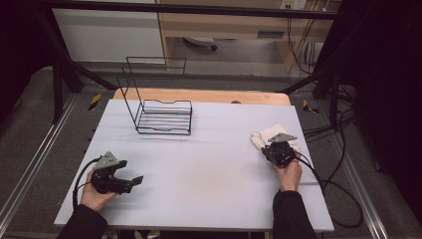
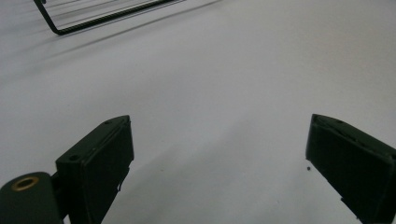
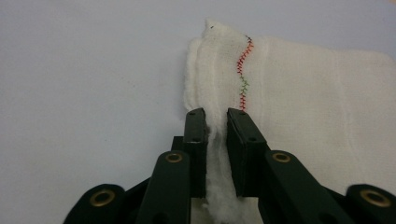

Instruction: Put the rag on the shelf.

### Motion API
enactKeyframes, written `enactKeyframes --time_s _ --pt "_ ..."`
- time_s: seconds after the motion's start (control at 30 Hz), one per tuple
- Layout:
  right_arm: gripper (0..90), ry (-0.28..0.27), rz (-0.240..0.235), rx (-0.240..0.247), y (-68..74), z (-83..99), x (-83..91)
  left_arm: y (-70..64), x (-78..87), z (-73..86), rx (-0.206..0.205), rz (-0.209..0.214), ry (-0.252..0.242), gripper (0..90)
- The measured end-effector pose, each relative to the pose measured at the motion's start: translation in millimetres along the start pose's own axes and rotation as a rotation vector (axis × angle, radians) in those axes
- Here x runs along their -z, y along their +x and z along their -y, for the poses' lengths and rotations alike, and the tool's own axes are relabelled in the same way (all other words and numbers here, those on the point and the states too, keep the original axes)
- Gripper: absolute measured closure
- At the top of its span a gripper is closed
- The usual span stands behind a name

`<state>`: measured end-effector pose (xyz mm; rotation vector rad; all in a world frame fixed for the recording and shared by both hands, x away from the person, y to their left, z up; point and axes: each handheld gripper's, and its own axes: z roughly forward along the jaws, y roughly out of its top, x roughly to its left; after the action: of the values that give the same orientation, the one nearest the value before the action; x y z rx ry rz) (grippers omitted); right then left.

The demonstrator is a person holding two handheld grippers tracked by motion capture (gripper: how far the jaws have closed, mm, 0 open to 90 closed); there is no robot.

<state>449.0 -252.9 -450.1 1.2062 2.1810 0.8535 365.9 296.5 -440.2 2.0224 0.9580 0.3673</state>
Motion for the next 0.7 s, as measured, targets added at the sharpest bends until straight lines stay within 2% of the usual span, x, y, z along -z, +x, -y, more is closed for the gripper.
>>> enactKeyframes --time_s 0.1,0.13,0.17,0.27,0.43,0.5,0.7 --pt "66.5 -0.003 -0.014 0.01 1.6 1.1 1.8 -0.1 0.2 0.1 -0.001 0.0 -0.001 7.6" --pt "66.5 -0.003 -0.014 0.01 1.6 1.1 1.8 0.0 0.1 0.1 0.001 0.0 -0.002 7.6" --pt "59.0 -0.001 -0.024 0.017 3.4 2.0 3.4 0.3 0.1 0.1 0.0 -0.001 0.0 7.6" --pt "55.6 0.007 0.006 0.049 5.5 4.6 7.1 -0.2 0.0 0.0 0.0 0.0 0.001 7.6" --pt "56.1 0.026 0.019 0.081 6.7 5.8 6.7 -0.5 -0.2 -0.1 -0.003 0.0 0.004 7.7" --pt "57.7 0.028 0.025 0.069 6.7 5.4 5.8 -0.3 -0.1 0.0 -0.001 0.0 0.003 7.7" --pt "71.8 0.034 0.045 0.061 3.3 4.2 5.7 0.2 -0.2 0.2 -0.002 0.002 0.004 7.8"
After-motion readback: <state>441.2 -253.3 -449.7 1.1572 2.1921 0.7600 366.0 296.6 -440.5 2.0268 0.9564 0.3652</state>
